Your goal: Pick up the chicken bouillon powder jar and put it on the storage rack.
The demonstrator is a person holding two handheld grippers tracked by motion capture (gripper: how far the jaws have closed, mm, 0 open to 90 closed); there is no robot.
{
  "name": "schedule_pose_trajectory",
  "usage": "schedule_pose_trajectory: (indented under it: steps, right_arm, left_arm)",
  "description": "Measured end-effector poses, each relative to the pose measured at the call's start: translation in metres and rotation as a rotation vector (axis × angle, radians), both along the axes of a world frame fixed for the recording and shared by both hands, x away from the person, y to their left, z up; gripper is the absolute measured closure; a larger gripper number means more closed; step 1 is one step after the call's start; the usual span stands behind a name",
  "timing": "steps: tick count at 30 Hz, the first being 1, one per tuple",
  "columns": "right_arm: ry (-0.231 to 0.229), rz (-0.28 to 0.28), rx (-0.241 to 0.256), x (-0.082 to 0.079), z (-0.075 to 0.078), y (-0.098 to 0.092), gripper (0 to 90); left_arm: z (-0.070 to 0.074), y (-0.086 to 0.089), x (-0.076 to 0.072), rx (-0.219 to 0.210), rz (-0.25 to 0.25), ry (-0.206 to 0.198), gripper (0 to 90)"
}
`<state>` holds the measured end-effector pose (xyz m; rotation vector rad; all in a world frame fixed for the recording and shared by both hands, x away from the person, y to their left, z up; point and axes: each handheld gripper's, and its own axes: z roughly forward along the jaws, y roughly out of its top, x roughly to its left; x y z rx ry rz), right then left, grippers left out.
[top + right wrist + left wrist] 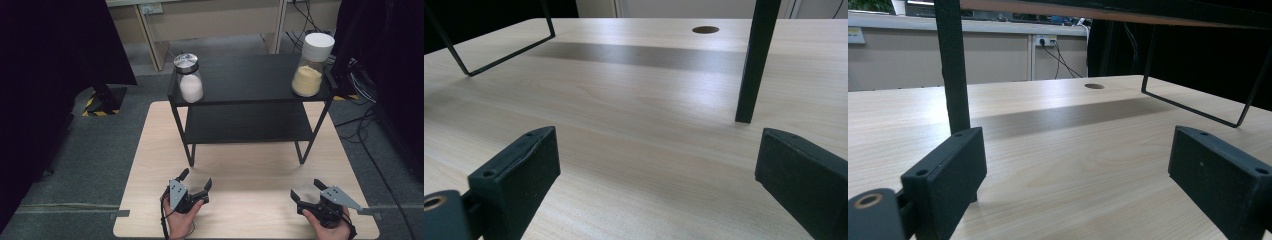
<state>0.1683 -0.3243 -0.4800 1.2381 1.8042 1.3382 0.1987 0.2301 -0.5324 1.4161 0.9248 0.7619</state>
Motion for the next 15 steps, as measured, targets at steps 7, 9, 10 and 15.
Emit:
schedule_pose_trajectory:
  steps: [7, 9, 10, 15]
  right_arm:
    - [0.002, -0.002, 0.01, 0.0001, -0.0004, -0.0011, 4.4]
    - [0.003, 0.0, 0.005, 0.0004, 0.0001, -0.0008, 4.4]
    - [0.004, 0.0, 0.005, 0.0007, 0.0002, -0.0008, 4.3]
    - [0.005, 0.0, 0.006, 0.0008, 0.0003, -0.0007, 4.4]
  left_arm:
    - [0.0, -0.0005, -0.0002, 0.003, 0.001, -0.002, 7.9]
    - [-0.0001, -0.0002, -0.0002, 0.002, 0.0, -0.002, 7.9]
    - [0.0, -0.0002, -0.0001, 0.003, -0.001, -0.002, 7.9]
    - [0.0001, -0.0004, -0.0001, 0.005, -0.001, -0.002, 7.9]
